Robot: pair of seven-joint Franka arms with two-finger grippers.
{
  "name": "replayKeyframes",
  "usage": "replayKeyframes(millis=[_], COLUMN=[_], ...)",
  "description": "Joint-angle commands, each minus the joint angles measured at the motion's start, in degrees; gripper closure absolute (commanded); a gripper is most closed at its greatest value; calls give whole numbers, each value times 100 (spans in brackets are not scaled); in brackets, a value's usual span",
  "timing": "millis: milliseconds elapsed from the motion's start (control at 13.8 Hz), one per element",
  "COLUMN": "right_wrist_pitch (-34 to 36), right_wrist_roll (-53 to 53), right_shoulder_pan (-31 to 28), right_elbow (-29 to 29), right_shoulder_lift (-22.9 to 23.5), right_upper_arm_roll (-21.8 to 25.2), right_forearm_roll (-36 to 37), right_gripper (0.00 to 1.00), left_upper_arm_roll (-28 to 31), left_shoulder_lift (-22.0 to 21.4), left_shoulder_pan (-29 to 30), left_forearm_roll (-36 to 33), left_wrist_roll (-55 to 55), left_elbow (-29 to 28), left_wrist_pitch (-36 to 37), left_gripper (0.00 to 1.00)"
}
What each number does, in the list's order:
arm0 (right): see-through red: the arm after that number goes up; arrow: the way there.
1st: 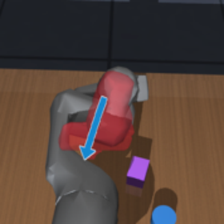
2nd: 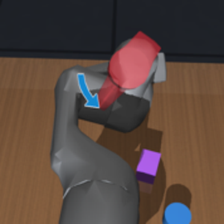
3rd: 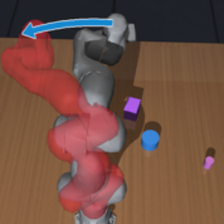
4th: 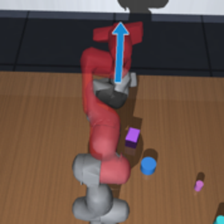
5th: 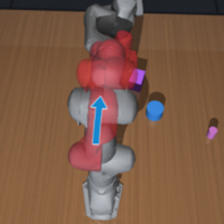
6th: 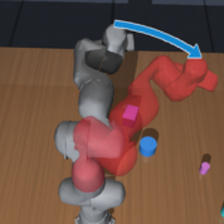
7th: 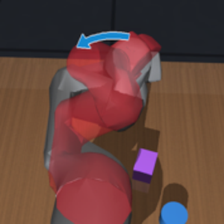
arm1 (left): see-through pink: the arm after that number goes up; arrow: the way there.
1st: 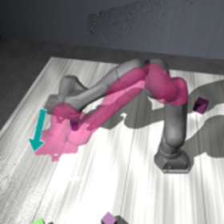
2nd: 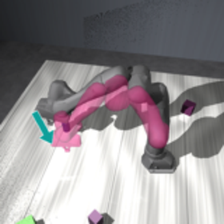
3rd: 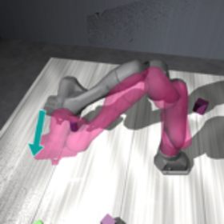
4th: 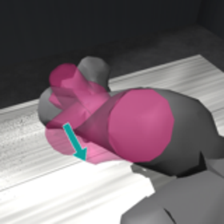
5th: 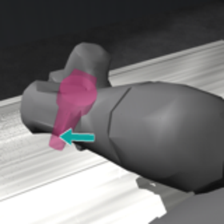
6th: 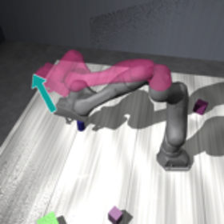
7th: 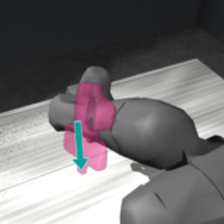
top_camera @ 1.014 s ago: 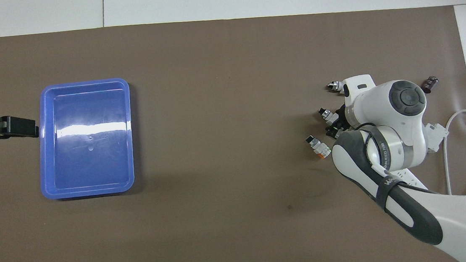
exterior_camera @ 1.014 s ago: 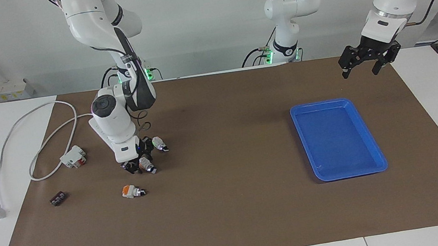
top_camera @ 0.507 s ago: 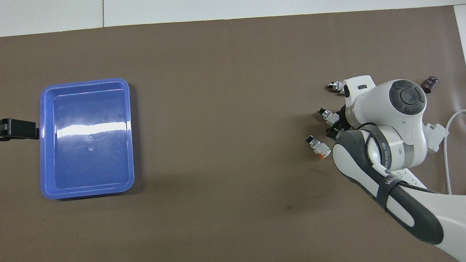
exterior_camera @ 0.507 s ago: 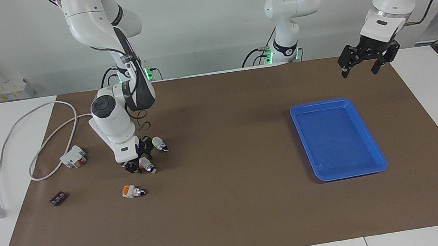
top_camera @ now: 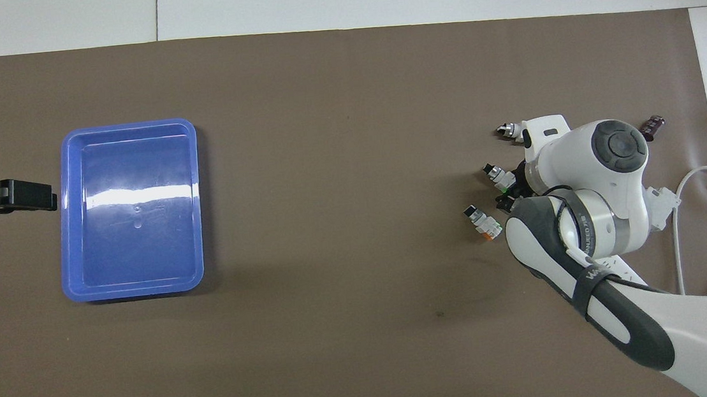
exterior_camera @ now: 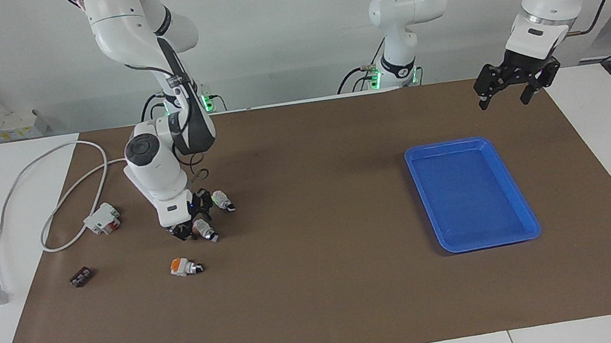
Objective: Turn and place switch with both arms
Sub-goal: 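Lower the right gripper and grasp the green-topped switch module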
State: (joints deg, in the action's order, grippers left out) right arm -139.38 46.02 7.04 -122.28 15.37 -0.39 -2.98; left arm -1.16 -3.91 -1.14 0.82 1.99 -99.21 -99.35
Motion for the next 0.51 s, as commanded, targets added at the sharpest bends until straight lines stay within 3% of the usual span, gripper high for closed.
replayKeyframes(millis=[0,72,145,435], right_wrist_pitch=[148,140,140,148], right_wrist_roll=[224,232,232,197], right_shoulder_pan=[-98,-98,-98,-107], right_elbow=[-86,-86,-86,-7], right_shoulder_lift=[-43,-43,-51,-121], right_upper_arm_roll=[-22,-22,-22,-31], right_forearm_roll=[-106,-98,-97,-97], right_gripper=[72,95,100,100], left_upper_arm_roll=[-34,-34,-34,-34], left_shoulder_lift=[-180,-180,-180,-180], left_shoulder_pan=[53,53,53,61], left_forearm_roll=[-73,-73,-73,-73], left_wrist_roll=[74,74,74,74], left_elbow=[-222,-222,-213,-222], left_wrist_pitch=[-155,-155,-155,-163], left_gripper=[0,0,0,0])
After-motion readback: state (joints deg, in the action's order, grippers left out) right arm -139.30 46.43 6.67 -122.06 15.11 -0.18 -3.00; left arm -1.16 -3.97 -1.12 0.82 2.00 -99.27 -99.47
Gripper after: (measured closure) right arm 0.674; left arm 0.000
